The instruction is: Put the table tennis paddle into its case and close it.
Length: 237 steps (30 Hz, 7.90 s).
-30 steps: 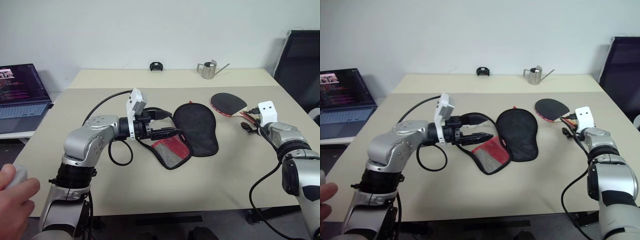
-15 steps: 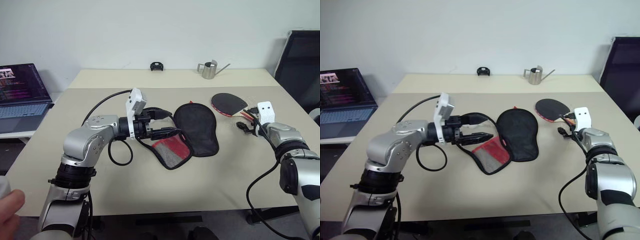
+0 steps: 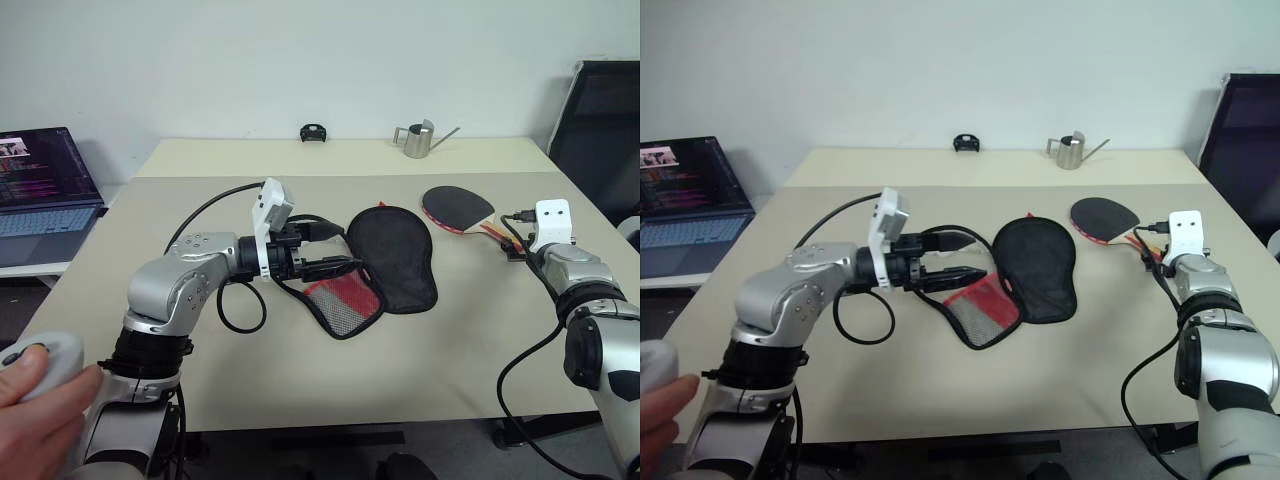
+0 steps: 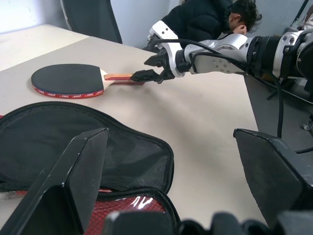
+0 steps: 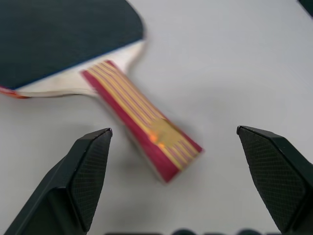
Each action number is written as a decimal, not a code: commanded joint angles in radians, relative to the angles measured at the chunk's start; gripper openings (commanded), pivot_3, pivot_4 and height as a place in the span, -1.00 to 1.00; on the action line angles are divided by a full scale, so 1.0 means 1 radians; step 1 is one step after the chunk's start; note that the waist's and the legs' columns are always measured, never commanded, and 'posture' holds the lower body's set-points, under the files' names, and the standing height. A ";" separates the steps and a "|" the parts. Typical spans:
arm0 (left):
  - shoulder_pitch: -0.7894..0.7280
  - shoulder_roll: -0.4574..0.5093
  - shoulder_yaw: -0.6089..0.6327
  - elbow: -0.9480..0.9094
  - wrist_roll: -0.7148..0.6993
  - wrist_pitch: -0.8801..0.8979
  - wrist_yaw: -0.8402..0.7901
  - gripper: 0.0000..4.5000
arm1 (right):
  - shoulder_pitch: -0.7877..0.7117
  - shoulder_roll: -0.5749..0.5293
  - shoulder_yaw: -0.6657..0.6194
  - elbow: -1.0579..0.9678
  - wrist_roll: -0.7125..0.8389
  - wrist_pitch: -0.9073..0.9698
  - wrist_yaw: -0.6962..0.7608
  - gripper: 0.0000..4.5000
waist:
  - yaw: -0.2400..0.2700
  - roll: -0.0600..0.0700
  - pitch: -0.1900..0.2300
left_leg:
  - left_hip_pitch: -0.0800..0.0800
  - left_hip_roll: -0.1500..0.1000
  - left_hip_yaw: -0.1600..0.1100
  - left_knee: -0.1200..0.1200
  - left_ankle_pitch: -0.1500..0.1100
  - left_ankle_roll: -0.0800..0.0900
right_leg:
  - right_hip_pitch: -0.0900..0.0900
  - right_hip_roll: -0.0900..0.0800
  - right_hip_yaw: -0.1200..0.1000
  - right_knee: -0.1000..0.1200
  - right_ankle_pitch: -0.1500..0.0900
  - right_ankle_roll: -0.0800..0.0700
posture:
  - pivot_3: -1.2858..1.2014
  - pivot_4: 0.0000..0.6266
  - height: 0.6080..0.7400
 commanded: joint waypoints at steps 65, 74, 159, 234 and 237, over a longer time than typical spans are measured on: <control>0.042 0.080 0.066 0.045 0.015 -0.052 -0.027 0.99 | 0.010 0.140 -0.023 -0.031 -0.006 -0.072 -0.099 -0.36 | -0.025 0.000 0.000 | 0.001 0.000 0.000 0.000 0.000 0.000 | 0.000 0.000 0.000 0.001 0.000 0.000 | 0.03 -0.52 1.00; 0.109 0.125 0.086 0.020 -0.005 -0.043 -0.043 0.99 | 0.078 0.092 0.005 -0.187 0.021 0.036 0.045 -0.36 | -0.024 0.000 0.000 | 0.000 0.000 0.000 0.000 0.000 0.000 | 0.000 0.000 0.000 0.000 0.000 0.000 | 0.03 -0.52 1.00; 0.110 0.231 0.114 0.010 0.010 -0.102 -0.169 0.99 | 0.724 0.194 -0.093 -1.474 0.233 0.922 -0.048 -0.50 | 0.030 -0.002 -0.004 | 0.004 -0.001 -0.003 0.000 -0.002 0.005 | 0.003 0.000 -0.001 0.001 0.001 -0.001 | 0.03 -0.52 1.00; 0.180 0.205 0.158 0.003 0.019 -0.138 -0.087 0.99 | 0.524 0.552 0.195 -1.529 0.201 0.899 -0.176 0.98 | 0.009 0.001 -0.002 | -0.001 -0.001 -0.003 -0.001 -0.001 0.003 | -0.003 0.001 -0.001 0.001 0.001 -0.001 | 0.03 -0.52 1.00; 0.190 0.204 0.169 0.014 0.031 -0.152 -0.063 0.99 | 0.556 0.563 0.176 -1.656 0.268 0.968 -0.129 0.98 | 0.009 0.001 -0.002 | -0.001 0.000 -0.004 -0.001 -0.002 0.005 | -0.003 0.001 -0.001 0.001 0.001 -0.001 | 0.03 -0.52 1.00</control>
